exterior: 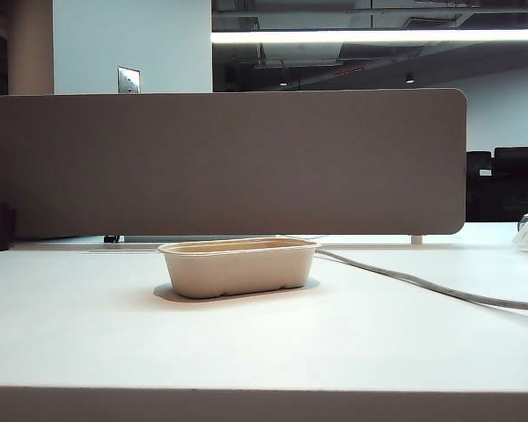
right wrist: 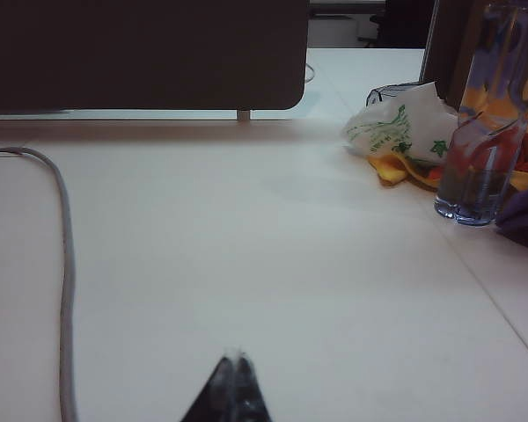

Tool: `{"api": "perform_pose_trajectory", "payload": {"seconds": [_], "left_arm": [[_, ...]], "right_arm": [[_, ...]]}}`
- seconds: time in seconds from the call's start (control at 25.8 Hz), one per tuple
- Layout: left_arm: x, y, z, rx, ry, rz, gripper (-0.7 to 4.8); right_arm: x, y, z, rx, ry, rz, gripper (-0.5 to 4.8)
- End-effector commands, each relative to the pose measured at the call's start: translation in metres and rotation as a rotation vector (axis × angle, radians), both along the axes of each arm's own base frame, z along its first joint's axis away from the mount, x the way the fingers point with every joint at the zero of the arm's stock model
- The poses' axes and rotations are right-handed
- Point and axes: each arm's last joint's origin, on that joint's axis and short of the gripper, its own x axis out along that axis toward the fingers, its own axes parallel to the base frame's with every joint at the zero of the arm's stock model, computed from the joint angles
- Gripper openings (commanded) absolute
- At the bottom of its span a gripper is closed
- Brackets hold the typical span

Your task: Take out the cleaning sponge from the paper lunch box and place it on the table.

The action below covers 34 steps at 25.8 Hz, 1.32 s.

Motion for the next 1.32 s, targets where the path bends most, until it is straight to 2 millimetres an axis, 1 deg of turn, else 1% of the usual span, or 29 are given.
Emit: {"api": "perform_pose_trajectory", "payload": {"seconds": [0.04, 0.23, 0.27, 0.31, 0.43, 0.5, 0.54, 0.58, 0.62, 0.7, 0.74, 0.77, 0.81, 0.85, 0.89, 0.93, 0.97, 1.01, 1.04, 1.08, 1.12, 1.16, 1.2, 1.24, 1.28, 1.32], "left_arm": [[0.0, 0.0, 0.001, -0.003, -0.01, -0.006, -0.03], [0.0, 0.0, 0.001, -0.012, -0.012, -0.006, -0.03], [0.0, 0.0, 0.001, -0.045, -0.012, -0.009, -0.03], [0.0, -0.001, 0.001, -0.134, -0.011, -0.038, -0.02], [0.0, -0.004, 0.002, -0.234, -0.006, -0.119, -0.01], [-0.001, -0.007, 0.006, -0.284, -0.032, -0.227, 0.01], [-0.001, -0.008, 0.009, -0.284, -0.056, -0.275, 0.09], [-0.003, -0.009, 0.016, -0.268, -0.115, -0.341, 0.53], [-0.004, -0.01, 0.021, -0.258, -0.161, -0.375, 0.59], [-0.008, -0.013, 0.034, -0.223, -0.253, -0.47, 0.6], [-0.01, -0.015, 0.042, -0.223, -0.257, -0.501, 0.62], [-0.011, -0.017, 0.045, -0.22, -0.258, -0.514, 0.62], [-0.011, -0.019, 0.053, -0.188, -0.271, -0.528, 0.62], [-0.011, -0.021, 0.057, -0.158, -0.276, -0.525, 0.62], [-0.007, -0.024, 0.064, -0.059, -0.276, -0.521, 0.62], [-0.003, -0.027, 0.067, -0.004, -0.264, -0.535, 0.62], [0.005, -0.032, 0.073, 0.113, -0.235, -0.571, 0.65], [0.011, -0.036, 0.078, 0.182, -0.217, -0.609, 0.79], [0.024, -0.043, 0.087, 0.263, -0.182, -0.666, 1.09], [0.034, -0.048, 0.093, 0.295, -0.155, -0.691, 1.46], [0.055, -0.059, 0.102, 0.35, -0.113, -0.728, 2.25], [0.066, -0.063, 0.106, 0.381, -0.099, -0.741, 2.54], [0.092, -0.073, 0.113, 0.421, -0.059, -0.763, 3.18], [0.104, -0.077, 0.116, 0.419, -0.035, -0.771, 3.48], [0.133, -0.087, 0.12, 0.403, 0.022, -0.813, 4.18], [0.148, -0.092, 0.12, 0.378, 0.063, -0.837, 4.42]], "right_arm": [[0.0, 0.0, 0.002, 0.001, -0.017, -0.001, -0.05], [0.0, 0.0, 0.002, 0.001, -0.017, 0.002, -0.05], [0.0, 0.001, 0.002, 0.001, -0.017, 0.006, -0.05], [0.0, 0.003, 0.002, 0.001, -0.017, 0.023, -0.05], [-0.001, 0.014, 0.002, 0.002, -0.015, 0.143, -0.05], [-0.004, 0.026, 0.001, 0.001, -0.006, 0.264, -0.05], [-0.005, 0.029, 0.001, 0.0, -0.002, 0.298, -0.05], [-0.006, 0.036, -0.001, -0.004, 0.013, 0.369, -0.05], [-0.007, 0.038, -0.001, -0.006, 0.02, 0.395, -0.05], [-0.009, 0.046, -0.004, -0.017, 0.051, 0.473, -0.05], [-0.01, 0.05, -0.005, -0.024, 0.068, 0.512, -0.05], [-0.011, 0.052, -0.006, -0.028, 0.078, 0.533, -0.05], [-0.012, 0.055, -0.008, -0.037, 0.097, 0.562, -0.05], [-0.012, 0.057, -0.009, -0.043, 0.11, 0.575, -0.05], [-0.012, 0.059, -0.011, -0.052, 0.131, 0.59, -0.05], [-0.012, 0.06, -0.012, -0.057, 0.143, 0.596, -0.05], [-0.012, 0.06, -0.013, -0.063, 0.156, 0.602, -0.05], [-0.012, 0.061, -0.014, -0.065, 0.161, 0.602, -0.05], [-0.011, 0.061, -0.014, -0.066, 0.163, 0.599, -0.05], [-0.011, 0.061, -0.014, -0.066, 0.163, 0.599, -0.05], [-0.011, 0.06, -0.014, -0.065, 0.162, 0.599, -0.05], [-0.011, 0.06, -0.014, -0.064, 0.16, 0.599, -0.05], [-0.012, 0.06, -0.013, -0.061, 0.153, 0.596, -0.05], [-0.012, 0.06, -0.012, -0.058, 0.146, 0.594, -0.05], [-0.012, 0.059, -0.011, -0.054, 0.135, 0.591, -0.05], [-0.012, 0.059, -0.011, -0.051, 0.129, 0.591, -0.05]]}}
